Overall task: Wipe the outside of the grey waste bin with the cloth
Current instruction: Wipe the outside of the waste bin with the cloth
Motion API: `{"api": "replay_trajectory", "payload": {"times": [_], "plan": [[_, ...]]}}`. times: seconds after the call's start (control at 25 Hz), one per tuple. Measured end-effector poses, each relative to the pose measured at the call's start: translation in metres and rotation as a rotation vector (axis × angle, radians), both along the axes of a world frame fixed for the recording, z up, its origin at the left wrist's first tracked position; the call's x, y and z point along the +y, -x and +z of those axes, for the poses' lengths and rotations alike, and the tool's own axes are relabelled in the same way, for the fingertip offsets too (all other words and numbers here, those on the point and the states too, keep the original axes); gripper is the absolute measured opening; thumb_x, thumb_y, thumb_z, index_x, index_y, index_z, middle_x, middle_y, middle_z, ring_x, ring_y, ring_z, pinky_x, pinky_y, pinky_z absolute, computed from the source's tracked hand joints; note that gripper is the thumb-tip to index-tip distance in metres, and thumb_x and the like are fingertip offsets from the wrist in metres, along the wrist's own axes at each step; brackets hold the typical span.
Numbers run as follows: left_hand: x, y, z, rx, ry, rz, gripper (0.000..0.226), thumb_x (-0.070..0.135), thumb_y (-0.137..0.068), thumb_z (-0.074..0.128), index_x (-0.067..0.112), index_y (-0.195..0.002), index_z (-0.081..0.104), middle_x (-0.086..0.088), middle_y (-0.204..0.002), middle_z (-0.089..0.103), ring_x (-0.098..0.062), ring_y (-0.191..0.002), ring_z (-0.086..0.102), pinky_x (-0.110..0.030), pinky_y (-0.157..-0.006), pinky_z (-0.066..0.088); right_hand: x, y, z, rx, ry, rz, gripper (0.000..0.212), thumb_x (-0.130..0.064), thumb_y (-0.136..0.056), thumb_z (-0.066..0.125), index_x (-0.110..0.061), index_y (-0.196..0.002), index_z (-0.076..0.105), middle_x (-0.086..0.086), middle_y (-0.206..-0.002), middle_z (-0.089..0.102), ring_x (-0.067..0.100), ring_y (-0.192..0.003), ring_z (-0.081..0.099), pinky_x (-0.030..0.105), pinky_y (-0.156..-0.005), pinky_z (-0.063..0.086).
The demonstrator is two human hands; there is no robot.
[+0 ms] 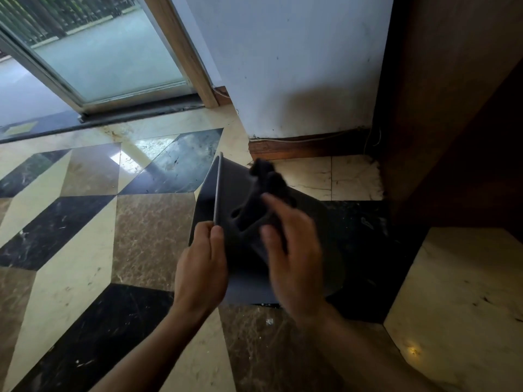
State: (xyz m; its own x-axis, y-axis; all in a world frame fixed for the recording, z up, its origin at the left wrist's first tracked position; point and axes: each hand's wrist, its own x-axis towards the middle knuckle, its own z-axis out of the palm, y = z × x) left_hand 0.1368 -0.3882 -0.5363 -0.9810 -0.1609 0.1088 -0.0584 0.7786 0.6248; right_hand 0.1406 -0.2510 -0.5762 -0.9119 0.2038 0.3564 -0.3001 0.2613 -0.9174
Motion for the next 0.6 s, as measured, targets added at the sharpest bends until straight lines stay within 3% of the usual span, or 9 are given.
{"api": "replay_trajectory", "payload": {"times": [0.08, 0.2, 0.28, 0.4, 0.52, 0.6], "plan": [[0.005, -0.008, 0.001, 0.017, -0.038, -0.056, 0.027, 0.042, -0.096, 0.029, 0.029, -0.099, 0.053, 0.005, -0.074, 0.065, -0.009, -0.065, 0.063, -0.042, -0.055, 0.054, -0.021, -0.007, -0.001, -0.111, -0.057, 0.158, 0.047, -0.055, -0.1, 0.021, -0.044, -0.143, 0.035, -0.032, -0.147, 0.028, 0.015, -0.144, 0.029, 0.047, -0.11, 0.034], [0.006, -0.017, -0.001, 0.054, -0.056, -0.095, 0.021, 0.041, -0.096, 0.029, 0.04, -0.094, 0.05, 0.002, -0.065, 0.061, -0.022, -0.061, 0.06, -0.043, -0.05, 0.048, -0.027, 0.002, -0.016, -0.233, -0.198, 0.236, 0.055, -0.06, -0.097, 0.007, -0.047, -0.148, 0.022, -0.023, -0.16, 0.017, 0.011, -0.15, 0.004, 0.052, -0.118, 0.013], [0.005, -0.02, -0.006, 0.044, -0.056, -0.095, 0.024, 0.039, -0.097, 0.031, 0.03, -0.093, 0.053, -0.003, -0.071, 0.061, -0.023, -0.057, 0.056, -0.042, -0.047, 0.044, -0.025, 0.02, -0.024, -0.241, -0.257, 0.255, 0.057, -0.064, -0.095, 0.006, -0.049, -0.149, 0.012, -0.023, -0.161, 0.01, 0.011, -0.15, -0.003, 0.054, -0.119, 0.004], [0.002, -0.022, -0.01, 0.036, -0.032, -0.083, 0.026, 0.041, -0.096, 0.03, 0.028, -0.093, 0.052, 0.0, -0.078, 0.06, -0.018, -0.059, 0.056, -0.029, -0.045, 0.038, -0.022, 0.058, -0.036, -0.304, -0.274, 0.266, 0.06, -0.07, -0.091, 0.008, -0.052, -0.148, 0.006, -0.024, -0.161, 0.004, 0.01, -0.15, -0.007, 0.056, -0.117, -0.009], [-0.006, -0.022, -0.012, 0.013, -0.026, -0.018, 0.027, 0.041, -0.096, 0.029, 0.029, -0.091, 0.052, -0.007, -0.064, 0.055, -0.016, -0.062, 0.055, -0.028, -0.044, 0.036, -0.019, 0.081, -0.056, -0.362, -0.323, 0.226, 0.062, -0.073, -0.09, 0.009, -0.051, -0.148, 0.008, -0.023, -0.162, 0.005, 0.012, -0.15, -0.005, 0.056, -0.115, -0.014], [-0.011, -0.025, -0.014, -0.007, -0.036, 0.041, 0.027, 0.041, -0.096, 0.029, 0.03, -0.089, 0.052, -0.007, -0.065, 0.056, -0.016, -0.065, 0.055, -0.03, -0.047, 0.037, -0.01, 0.086, -0.074, -0.42, -0.36, 0.187, 0.066, -0.075, -0.088, 0.007, -0.05, -0.149, 0.01, -0.022, -0.162, 0.006, 0.013, -0.15, -0.004, 0.055, -0.114, -0.015]]}}
